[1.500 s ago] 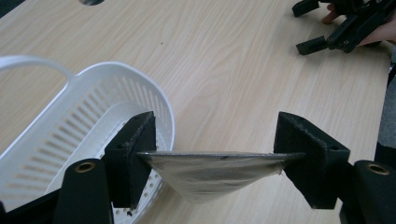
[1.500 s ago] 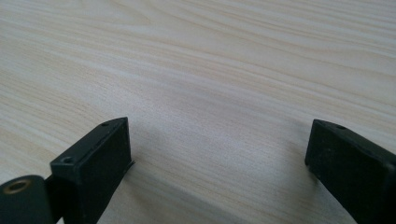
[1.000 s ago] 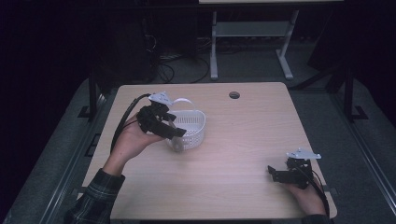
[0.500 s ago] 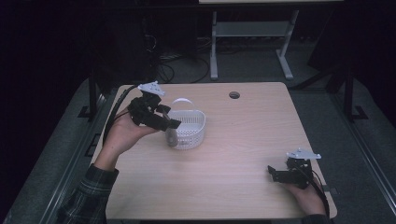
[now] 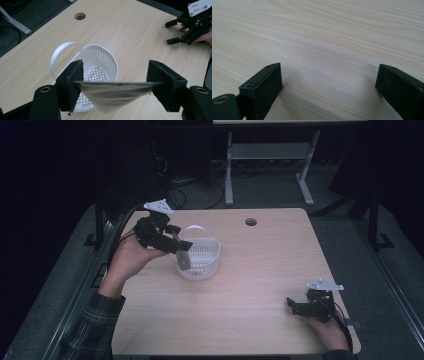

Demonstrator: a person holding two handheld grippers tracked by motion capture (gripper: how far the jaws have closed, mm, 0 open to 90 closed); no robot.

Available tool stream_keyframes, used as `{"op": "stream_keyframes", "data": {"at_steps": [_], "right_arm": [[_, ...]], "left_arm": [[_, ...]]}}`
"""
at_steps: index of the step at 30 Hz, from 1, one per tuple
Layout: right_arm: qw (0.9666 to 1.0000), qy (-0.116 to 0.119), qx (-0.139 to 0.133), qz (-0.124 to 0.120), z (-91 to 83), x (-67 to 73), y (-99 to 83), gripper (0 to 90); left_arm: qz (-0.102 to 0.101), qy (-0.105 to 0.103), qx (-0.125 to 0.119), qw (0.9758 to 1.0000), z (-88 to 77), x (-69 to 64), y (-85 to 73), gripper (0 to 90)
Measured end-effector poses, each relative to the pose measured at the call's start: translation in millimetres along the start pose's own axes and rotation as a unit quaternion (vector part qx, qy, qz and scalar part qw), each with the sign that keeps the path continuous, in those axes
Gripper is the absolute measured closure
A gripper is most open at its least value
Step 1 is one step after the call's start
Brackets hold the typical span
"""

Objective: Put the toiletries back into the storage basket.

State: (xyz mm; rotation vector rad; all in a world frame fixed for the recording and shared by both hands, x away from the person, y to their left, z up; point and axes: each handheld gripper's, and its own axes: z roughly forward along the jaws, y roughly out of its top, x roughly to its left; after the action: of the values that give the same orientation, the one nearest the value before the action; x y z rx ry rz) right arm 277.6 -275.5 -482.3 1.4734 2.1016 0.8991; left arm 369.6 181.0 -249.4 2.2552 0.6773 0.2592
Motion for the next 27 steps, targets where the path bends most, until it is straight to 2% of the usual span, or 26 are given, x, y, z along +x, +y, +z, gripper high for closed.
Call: {"op": "stream_keyframes", "data": {"at_steps": [13, 27], "right_arm": [[1.0000, 0.000, 0.000, -0.001, 0.0, -0.1, 0.0, 6.3], [1.0000, 0.000, 0.000, 0.000, 0.0, -0.2, -0.1, 6.4]], "left_arm": [[-0.005, 0.016, -0.010, 0.9998, 10.9, 16.7, 1.1, 29.5], [-0.026, 0.024, -0.007, 0.9994, 33.4, 31.9, -7.8, 29.4]]}}
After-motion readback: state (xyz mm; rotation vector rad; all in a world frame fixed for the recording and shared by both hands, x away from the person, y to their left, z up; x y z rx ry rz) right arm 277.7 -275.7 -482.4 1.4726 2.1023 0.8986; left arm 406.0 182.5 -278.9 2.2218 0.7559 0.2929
